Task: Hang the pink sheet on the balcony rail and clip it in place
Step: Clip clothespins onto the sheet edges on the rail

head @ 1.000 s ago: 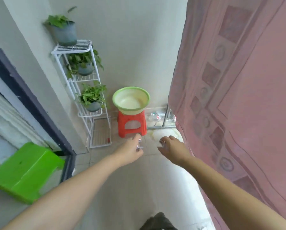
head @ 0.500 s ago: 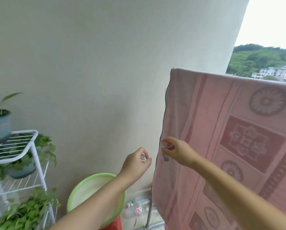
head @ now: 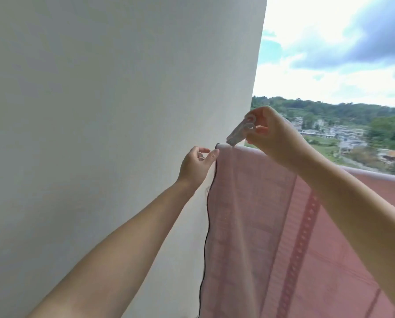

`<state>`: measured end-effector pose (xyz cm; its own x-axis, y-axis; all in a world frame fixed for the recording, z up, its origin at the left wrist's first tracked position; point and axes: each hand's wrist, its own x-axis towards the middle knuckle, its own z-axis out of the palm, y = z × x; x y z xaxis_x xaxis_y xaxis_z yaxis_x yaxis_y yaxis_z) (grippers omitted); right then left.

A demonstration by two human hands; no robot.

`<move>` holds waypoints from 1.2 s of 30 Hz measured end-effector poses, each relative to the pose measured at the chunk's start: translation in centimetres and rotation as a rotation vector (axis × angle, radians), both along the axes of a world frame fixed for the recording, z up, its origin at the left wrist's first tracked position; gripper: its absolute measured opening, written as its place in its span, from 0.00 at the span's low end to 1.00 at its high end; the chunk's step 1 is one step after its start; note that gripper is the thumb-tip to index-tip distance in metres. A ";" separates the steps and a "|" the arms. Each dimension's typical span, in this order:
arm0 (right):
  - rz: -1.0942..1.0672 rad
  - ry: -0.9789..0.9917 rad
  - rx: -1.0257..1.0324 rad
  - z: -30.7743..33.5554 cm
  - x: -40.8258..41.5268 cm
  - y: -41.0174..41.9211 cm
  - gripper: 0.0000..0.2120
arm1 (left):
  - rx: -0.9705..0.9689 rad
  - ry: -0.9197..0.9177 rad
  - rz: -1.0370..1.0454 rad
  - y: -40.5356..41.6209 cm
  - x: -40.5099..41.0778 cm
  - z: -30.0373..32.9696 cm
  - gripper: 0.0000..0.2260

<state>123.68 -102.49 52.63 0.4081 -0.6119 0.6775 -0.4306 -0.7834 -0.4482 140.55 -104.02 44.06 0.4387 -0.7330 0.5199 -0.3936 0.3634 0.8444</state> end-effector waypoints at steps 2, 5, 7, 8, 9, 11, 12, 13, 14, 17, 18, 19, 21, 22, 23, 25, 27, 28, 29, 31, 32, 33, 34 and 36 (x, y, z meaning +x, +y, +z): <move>-0.057 -0.018 -0.006 0.9 1.4 -1.3 0.13 | 0.054 0.016 -0.174 -1.6 0.7 1.1 0.12; -0.148 -0.008 -0.002 1.0 2.7 -2.6 0.12 | 0.057 0.079 -0.434 -2.5 1.5 2.2 0.05; -0.187 -0.007 0.002 0.8 3.0 -3.0 0.11 | 0.007 0.103 -0.478 -2.7 2.1 2.7 0.07; -0.189 -0.007 0.004 0.6 3.0 -3.1 0.11 | -0.021 0.110 -0.483 -2.8 2.5 2.7 0.09; -0.186 -0.010 0.010 0.5 3.2 -3.2 0.11 | -0.043 0.117 -0.492 -2.8 2.8 2.6 0.10; -0.152 -0.025 0.038 0.6 3.4 -3.1 0.11 | -0.076 0.135 -0.500 -2.6 3.1 2.5 0.10; -0.140 -0.025 0.052 0.6 3.7 -3.1 0.12 | -0.095 0.154 -0.497 -2.6 3.4 2.4 0.10; -0.130 -0.015 0.061 0.7 4.1 -3.0 0.12 | -0.117 0.175 -0.488 -2.6 3.6 2.3 0.10; -0.125 0.002 0.066 0.7 4.4 -3.0 0.12 | -0.140 0.197 -0.478 -2.8 3.8 2.2 0.10; -0.111 0.049 0.056 0.8 5.2 -3.1 0.11 | -0.179 0.246 -0.468 -3.4 4.2 1.9 0.10; -0.107 0.050 0.057 0.8 5.3 -3.2 0.11 | -0.186 0.253 -0.470 -3.6 4.3 1.8 0.09; -0.103 0.046 0.059 0.9 5.5 -3.4 0.10 | -0.194 0.255 -0.463 -3.7 4.4 1.6 0.09; -0.114 0.036 0.056 1.0 5.9 -3.6 0.12 | -0.211 0.236 -0.428 -3.8 4.4 1.3 0.09; -0.124 0.027 0.053 1.0 6.1 -3.9 0.12 | -0.219 0.227 -0.408 -3.9 4.4 1.2 0.10; -0.128 0.010 0.055 1.1 6.2 -4.1 0.13 | -0.227 0.228 -0.392 -4.0 4.4 1.1 0.10; -0.123 -0.048 0.088 1.1 6.5 -4.7 0.12 | -0.248 0.251 -0.372 -4.3 4.5 1.2 0.10; -0.106 -0.089 0.134 1.3 6.7 -5.1 0.11 | -0.261 0.269 -0.359 -4.5 4.6 1.3 0.10; -0.090 -0.098 0.163 1.4 6.8 -5.3 0.10 | -0.260 0.269 -0.354 -4.6 4.7 1.3 0.09; -0.068 -0.109 0.195 1.5 6.9 -5.4 0.10 | -0.258 0.268 -0.353 -4.6 4.8 1.4 0.09; -0.047 -0.112 0.239 1.7 7.0 -5.8 0.10 | -0.251 0.270 -0.370 -4.6 4.8 1.5 0.09; -0.051 -0.099 0.243 1.7 7.1 -6.0 0.09 | -0.245 0.272 -0.380 -4.7 4.9 1.5 0.09; -0.059 -0.089 0.238 1.7 7.3 -6.1 0.08 | -0.240 0.274 -0.387 -4.7 4.9 1.6 0.09; -0.069 -0.083 0.232 1.5 7.5 -6.3 0.06 | -0.236 0.279 -0.395 -4.7 4.9 1.6 0.09; -0.101 -0.033 0.208 1.0 7.9 -6.5 0.07 | -0.229 0.283 -0.398 -4.8 5.0 1.6 0.09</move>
